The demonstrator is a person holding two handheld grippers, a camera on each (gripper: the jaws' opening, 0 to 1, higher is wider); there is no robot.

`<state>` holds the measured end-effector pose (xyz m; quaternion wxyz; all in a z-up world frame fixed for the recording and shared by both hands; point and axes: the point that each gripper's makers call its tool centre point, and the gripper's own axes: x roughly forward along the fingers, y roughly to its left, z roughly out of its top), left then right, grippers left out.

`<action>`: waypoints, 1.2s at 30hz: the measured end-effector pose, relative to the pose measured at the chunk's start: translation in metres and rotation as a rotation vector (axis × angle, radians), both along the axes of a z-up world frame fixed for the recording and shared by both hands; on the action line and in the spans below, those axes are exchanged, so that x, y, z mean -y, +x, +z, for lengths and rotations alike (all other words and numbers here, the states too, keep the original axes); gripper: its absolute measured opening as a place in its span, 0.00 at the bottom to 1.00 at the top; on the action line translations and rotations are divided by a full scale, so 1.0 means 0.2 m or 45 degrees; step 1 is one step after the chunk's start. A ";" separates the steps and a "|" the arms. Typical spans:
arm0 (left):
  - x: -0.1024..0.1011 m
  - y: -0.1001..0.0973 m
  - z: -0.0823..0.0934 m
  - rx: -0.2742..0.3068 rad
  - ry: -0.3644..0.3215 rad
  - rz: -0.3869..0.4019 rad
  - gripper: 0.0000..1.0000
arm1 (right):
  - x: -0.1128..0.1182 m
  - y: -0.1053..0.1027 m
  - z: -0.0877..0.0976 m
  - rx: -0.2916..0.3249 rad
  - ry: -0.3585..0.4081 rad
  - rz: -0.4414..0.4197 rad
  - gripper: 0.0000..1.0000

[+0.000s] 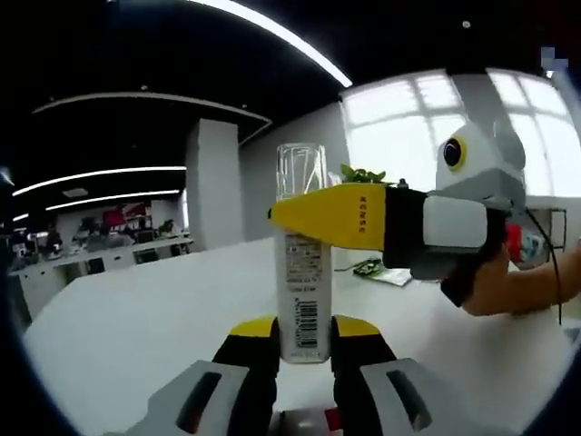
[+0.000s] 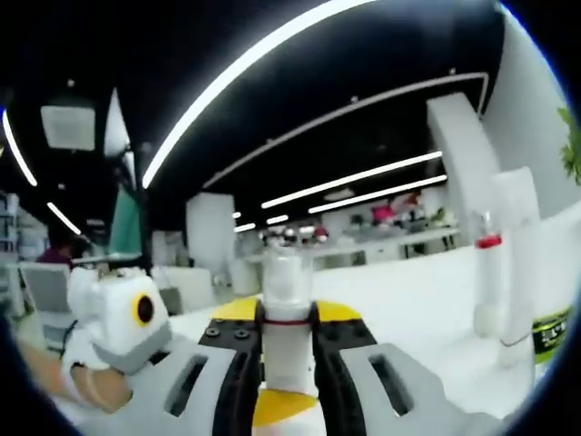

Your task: Arrange the skincare products in the storage area until every visible bottle or jar stands upright without overlapping.

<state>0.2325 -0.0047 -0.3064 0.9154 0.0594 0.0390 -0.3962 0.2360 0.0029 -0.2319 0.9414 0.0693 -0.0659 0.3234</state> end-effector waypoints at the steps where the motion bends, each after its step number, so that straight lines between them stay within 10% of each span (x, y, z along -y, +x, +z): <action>1: -0.01 0.00 0.00 0.027 0.035 0.026 0.21 | 0.00 0.00 -0.01 -0.006 0.003 0.009 0.19; 23: -0.04 0.00 -0.02 0.041 0.080 0.057 0.21 | -0.01 0.07 -0.03 -0.045 0.078 0.113 0.19; 36: -0.05 0.00 0.00 -0.009 -0.049 0.039 0.36 | 0.05 0.05 0.01 0.034 0.057 -0.049 0.19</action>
